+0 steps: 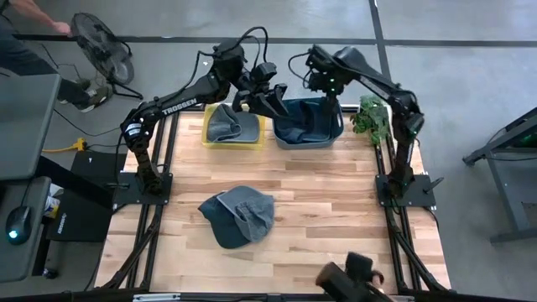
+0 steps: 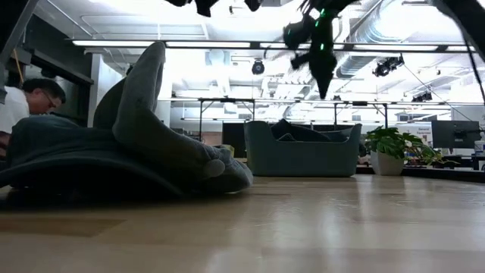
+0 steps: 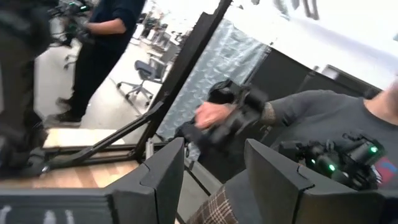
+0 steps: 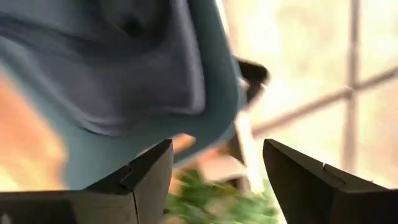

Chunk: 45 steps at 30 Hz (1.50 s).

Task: Pick & Place hat
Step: Put the gray cap into the yellow bin

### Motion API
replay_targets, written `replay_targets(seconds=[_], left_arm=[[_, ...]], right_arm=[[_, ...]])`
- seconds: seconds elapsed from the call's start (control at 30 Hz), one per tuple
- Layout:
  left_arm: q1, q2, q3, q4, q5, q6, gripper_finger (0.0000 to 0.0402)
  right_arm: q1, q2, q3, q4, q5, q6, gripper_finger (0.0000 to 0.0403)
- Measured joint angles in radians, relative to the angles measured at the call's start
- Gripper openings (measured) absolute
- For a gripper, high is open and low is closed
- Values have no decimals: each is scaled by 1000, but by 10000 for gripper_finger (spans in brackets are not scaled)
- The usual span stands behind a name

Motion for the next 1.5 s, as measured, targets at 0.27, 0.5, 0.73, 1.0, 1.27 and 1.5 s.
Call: replay_targets(seconds=[0.27, 0.5, 0.73, 1.0, 1.27, 1.5], left_arm=[[-85, 0, 0, -511, -140, 398, 167], [-190, 0, -1, -928, -478, 623, 167], [-330, 0, -1, -1042, -697, 608, 167], [-485, 0, -1, -1040, -1005, 313, 167], [-644, 0, 0, -1133, -1358, -185, 167], [-776, 40, -3, -1246, -1505, -511, 167]], right_arm=[[12, -221, 0, -24, -483, 112, 224], [35, -411, 0, -78, -582, 130, 203], [90, -575, -1, -79, -585, 148, 200], [189, -715, -1, -80, -586, 211, 199], [269, -800, -1, -80, -586, 227, 199], [306, -823, -1, -80, -591, 171, 199]])
